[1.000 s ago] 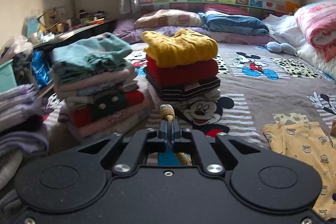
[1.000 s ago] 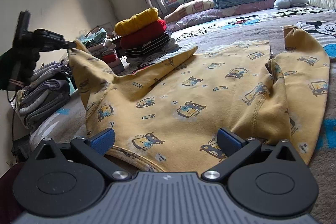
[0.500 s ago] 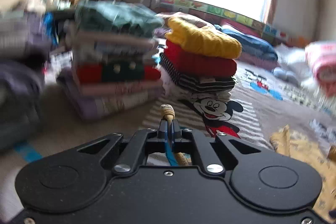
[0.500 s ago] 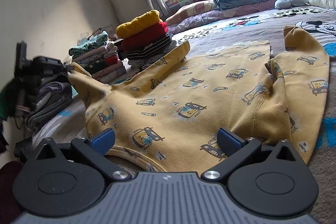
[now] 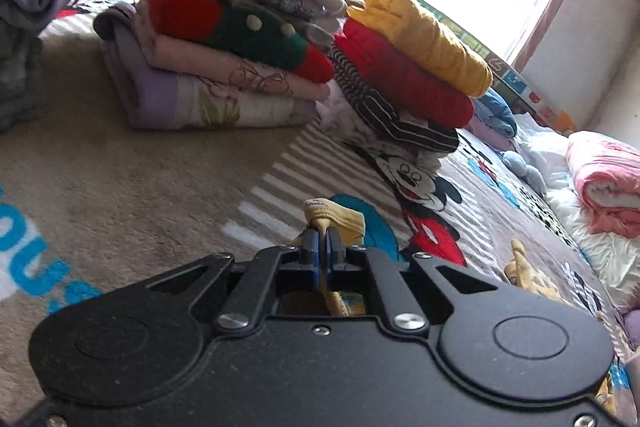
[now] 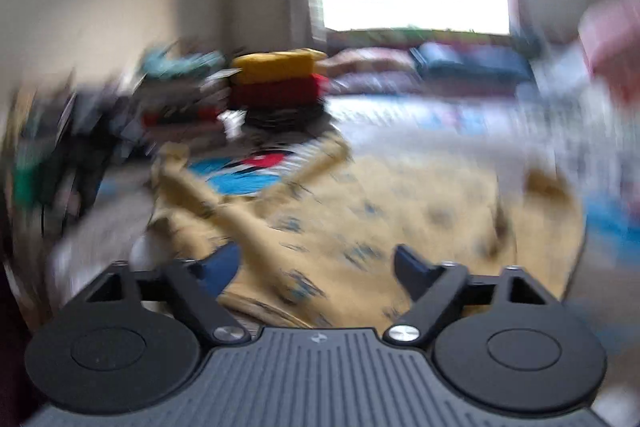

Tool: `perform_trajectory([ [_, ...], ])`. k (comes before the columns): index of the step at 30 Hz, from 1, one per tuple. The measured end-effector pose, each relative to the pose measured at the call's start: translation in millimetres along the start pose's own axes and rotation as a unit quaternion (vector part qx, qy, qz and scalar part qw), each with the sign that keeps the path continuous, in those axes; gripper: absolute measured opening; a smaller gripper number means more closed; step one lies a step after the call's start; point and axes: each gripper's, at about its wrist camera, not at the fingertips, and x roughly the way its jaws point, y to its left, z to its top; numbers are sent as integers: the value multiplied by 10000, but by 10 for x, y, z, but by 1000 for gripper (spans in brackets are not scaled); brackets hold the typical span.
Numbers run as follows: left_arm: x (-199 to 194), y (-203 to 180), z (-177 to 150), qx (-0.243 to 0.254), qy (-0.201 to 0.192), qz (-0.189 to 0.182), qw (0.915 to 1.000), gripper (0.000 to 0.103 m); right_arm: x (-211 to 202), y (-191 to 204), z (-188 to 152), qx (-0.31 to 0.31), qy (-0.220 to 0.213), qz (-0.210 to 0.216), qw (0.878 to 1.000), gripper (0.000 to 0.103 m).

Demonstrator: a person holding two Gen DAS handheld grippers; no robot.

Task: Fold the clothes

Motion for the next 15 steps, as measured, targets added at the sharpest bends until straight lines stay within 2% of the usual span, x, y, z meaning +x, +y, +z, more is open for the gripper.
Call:
perform_trajectory([
  [2, 0, 1, -5, -15, 13, -58, 10000, 1, -1, 402, 83, -1013, 80, -6, 9948, 61],
  [4, -14, 13, -3, -73, 12, -137, 9999, 1, 105, 786, 82, -1870, 228, 5, 9821, 54],
  [6, -31, 41, 6, -162, 9, -219, 9996, 1, 209, 1164, 71, -2733, 373, 26, 9612, 48],
  [8, -41, 79, 14, -262, 16, -264, 9993, 1, 312, 1441, -18, -3647, 562, 53, 9294, 44],
  [11, -55, 140, 21, -411, 27, -321, 9986, 1, 479, 1630, -101, -4374, 949, -13, 8943, 29],
  [13, -59, 156, 28, -454, 33, -367, 9983, 1, 553, 1654, -129, -4609, 1124, -104, 8802, 28],
  [15, -58, 151, 30, -443, 32, -383, 9983, 1, 616, 1657, -140, -4738, 1269, -189, 8713, 27],
])
